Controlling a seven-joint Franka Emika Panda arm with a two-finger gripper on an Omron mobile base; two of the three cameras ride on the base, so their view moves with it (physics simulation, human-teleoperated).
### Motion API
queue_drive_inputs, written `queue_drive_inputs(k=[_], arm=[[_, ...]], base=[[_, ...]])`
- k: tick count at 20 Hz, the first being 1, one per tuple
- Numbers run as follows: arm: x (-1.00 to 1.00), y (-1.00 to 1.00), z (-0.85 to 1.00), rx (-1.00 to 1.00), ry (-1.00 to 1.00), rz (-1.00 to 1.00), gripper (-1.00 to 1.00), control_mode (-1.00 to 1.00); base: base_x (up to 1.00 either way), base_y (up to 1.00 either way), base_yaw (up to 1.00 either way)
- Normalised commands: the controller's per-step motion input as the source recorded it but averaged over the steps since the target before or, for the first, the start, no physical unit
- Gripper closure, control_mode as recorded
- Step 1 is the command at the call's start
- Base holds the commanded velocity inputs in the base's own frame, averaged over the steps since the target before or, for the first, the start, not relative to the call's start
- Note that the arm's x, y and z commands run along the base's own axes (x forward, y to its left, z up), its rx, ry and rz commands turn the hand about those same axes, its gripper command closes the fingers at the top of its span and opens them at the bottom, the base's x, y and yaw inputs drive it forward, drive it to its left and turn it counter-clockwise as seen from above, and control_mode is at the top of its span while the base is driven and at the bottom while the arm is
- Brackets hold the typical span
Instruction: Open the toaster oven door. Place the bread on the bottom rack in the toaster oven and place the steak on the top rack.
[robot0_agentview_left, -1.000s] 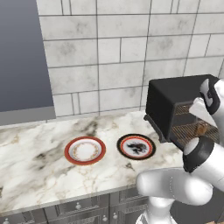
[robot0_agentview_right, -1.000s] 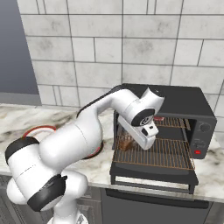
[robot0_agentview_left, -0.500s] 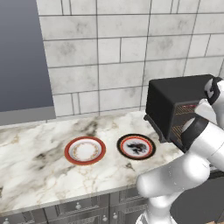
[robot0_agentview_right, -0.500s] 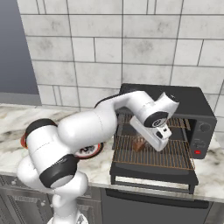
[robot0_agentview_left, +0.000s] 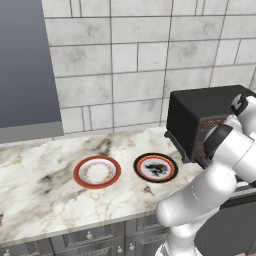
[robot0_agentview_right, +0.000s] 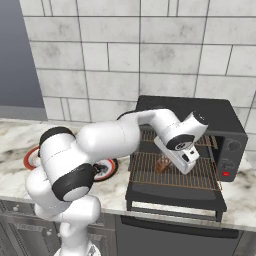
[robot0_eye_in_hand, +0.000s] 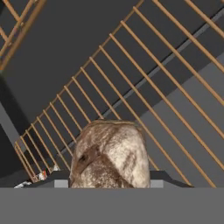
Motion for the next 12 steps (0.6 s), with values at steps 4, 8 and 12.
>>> queue_drive_inputs(k=[4, 8, 12], arm=[[0.46, -0.12, -0.20, 0.00, 0.01, -0.03, 1.00, -1.00], [0.06, -0.20, -0.38, 0.00, 0.00, -0.02, 1.00, -1.00], [0.07, -0.14, -0.38, 0.00, 0.00, -0.01, 1.00, -1.00]], base=[[0.00, 0.00, 0.00], [0.00, 0.00, 0.00], [0.00, 0.00, 0.00]])
